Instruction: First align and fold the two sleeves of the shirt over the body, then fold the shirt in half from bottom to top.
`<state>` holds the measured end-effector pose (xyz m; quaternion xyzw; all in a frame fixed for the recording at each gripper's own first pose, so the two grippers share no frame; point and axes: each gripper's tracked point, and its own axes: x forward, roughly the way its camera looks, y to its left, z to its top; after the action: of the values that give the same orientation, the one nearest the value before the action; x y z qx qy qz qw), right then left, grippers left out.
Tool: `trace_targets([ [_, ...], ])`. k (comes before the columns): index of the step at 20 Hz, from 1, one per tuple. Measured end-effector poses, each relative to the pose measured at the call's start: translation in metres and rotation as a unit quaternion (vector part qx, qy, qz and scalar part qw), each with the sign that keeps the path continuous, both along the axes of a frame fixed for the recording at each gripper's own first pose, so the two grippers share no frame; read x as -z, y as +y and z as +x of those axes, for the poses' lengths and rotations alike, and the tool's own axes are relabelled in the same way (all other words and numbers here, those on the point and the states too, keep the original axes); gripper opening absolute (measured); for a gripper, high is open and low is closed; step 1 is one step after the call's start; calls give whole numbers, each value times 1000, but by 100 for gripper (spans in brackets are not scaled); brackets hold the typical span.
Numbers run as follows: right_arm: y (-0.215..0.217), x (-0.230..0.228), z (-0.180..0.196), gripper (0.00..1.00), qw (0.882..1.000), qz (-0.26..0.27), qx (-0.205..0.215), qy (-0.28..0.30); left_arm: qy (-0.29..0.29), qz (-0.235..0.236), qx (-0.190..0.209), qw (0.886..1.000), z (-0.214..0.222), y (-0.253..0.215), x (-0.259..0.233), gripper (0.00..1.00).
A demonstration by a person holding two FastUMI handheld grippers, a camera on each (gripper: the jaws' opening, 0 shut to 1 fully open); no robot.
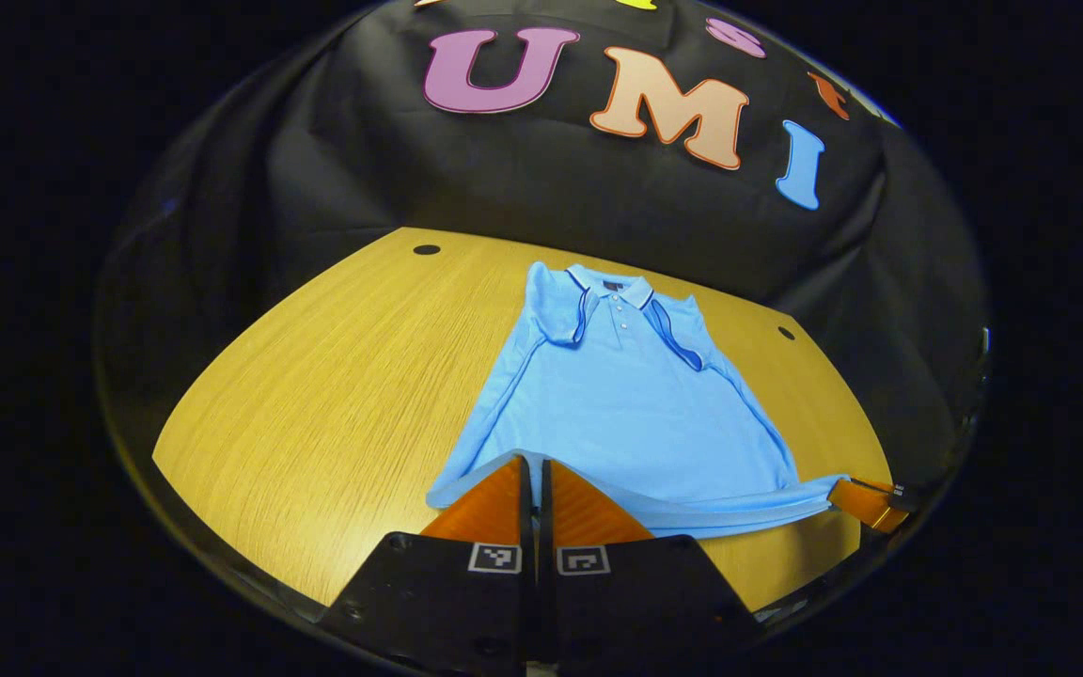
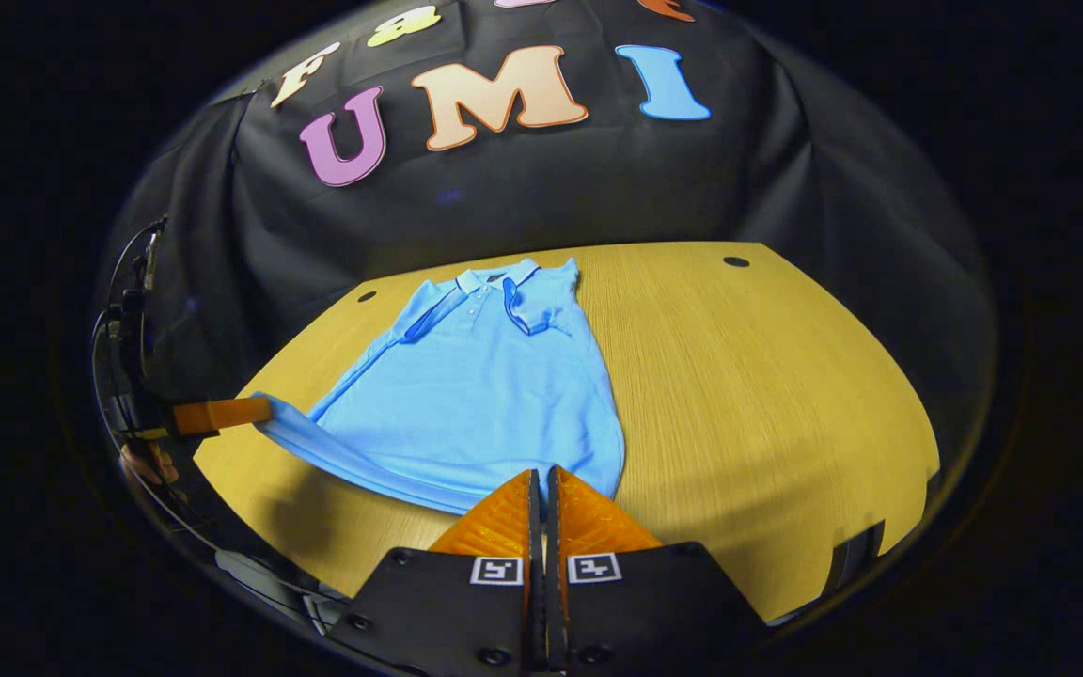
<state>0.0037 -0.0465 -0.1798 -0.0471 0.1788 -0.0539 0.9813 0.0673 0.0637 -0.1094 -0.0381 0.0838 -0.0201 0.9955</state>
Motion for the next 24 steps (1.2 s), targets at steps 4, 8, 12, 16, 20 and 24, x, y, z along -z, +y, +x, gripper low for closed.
trace_targets([
  [4, 2, -39, 56, 3, 1000, -12, 11, -27, -11, -1, 18, 1000, 45, -4, -40, 0],
  [8, 2, -71, 113, 3, 998, -18, 19, -52, -22, 3, 33, 999, 91, 2, -81, 0],
  [12, 0, -98, 179, 3, 997, -23, 37, -68, -36, 15, 51, 998, 144, 2, -126, 0],
  [16, -3, -131, 246, 3, 994, -45, 46, -91, -37, 16, 56, 998, 204, 2, -150, 0],
  [20, -7, -140, 313, 3, 992, -57, 51, -100, -29, 23, 53, 998, 260, 8, -153, 0],
  [24, -19, -107, 355, 3, 993, -49, 64, -81, -11, 30, 44, 999, 305, 18, -137, 0],
])
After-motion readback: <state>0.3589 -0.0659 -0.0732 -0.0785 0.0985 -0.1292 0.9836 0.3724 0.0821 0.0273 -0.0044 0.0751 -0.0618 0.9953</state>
